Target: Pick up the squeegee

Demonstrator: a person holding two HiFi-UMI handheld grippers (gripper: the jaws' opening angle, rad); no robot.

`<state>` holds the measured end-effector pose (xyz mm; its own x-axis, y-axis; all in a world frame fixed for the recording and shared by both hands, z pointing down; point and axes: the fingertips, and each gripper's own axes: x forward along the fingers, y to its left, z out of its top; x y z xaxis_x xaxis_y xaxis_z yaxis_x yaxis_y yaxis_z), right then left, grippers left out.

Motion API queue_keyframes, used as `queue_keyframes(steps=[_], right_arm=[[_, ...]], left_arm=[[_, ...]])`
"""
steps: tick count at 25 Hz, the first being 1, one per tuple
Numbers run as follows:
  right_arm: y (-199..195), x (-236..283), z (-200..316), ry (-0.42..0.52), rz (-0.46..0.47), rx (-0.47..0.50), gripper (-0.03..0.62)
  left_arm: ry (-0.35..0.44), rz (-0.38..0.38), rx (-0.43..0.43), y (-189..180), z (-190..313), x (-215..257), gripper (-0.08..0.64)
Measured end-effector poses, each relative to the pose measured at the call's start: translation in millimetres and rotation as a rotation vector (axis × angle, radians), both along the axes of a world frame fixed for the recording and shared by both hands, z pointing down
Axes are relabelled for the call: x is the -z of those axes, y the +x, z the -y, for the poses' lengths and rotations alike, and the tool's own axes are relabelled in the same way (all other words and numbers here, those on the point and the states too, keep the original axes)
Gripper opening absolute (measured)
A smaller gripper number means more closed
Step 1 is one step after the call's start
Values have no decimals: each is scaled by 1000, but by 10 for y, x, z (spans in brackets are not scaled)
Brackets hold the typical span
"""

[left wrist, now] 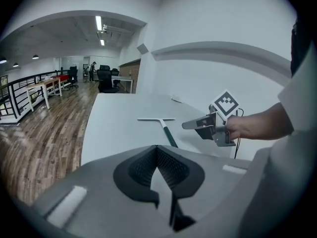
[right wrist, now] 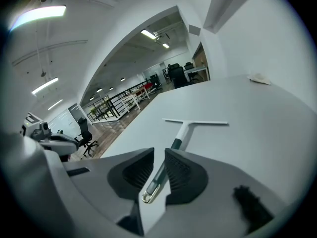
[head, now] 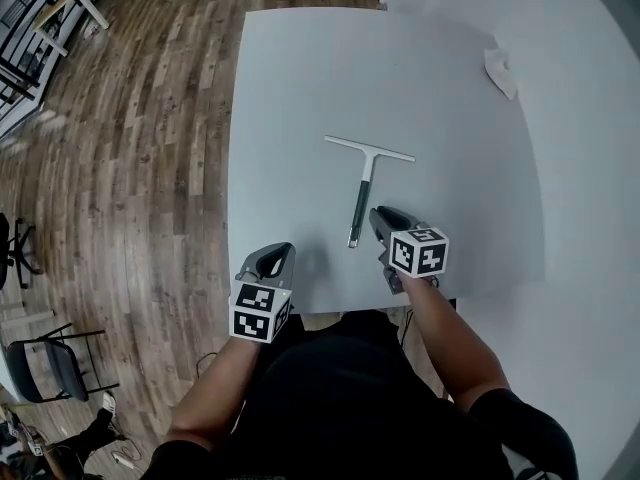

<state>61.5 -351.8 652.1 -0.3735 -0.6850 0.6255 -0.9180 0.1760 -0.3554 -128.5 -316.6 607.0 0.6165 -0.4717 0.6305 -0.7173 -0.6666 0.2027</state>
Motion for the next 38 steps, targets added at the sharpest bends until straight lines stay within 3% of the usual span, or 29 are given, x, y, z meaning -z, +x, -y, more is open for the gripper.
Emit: queue_keyframes(steps=[7, 13, 19, 30, 38], right_arm=[[81, -179, 366, -39, -62, -45, 100], [134, -346, 664, -68, -46, -96, 146], [283, -603, 828, -126, -30, -185, 147], [284, -895, 895, -199, 44, -242, 147], [225, -918, 925, -208, 8, -195, 149]], left_arm=[[-36, -47, -1, -59, 35, -22, 6], [-47, -65, 10, -192, 75, 21, 6], [-49, -47, 28, -275, 83, -27, 7], [-35, -37, 67, -432, 37, -1, 7], [-21, -36, 92, -492, 33, 61, 7]])
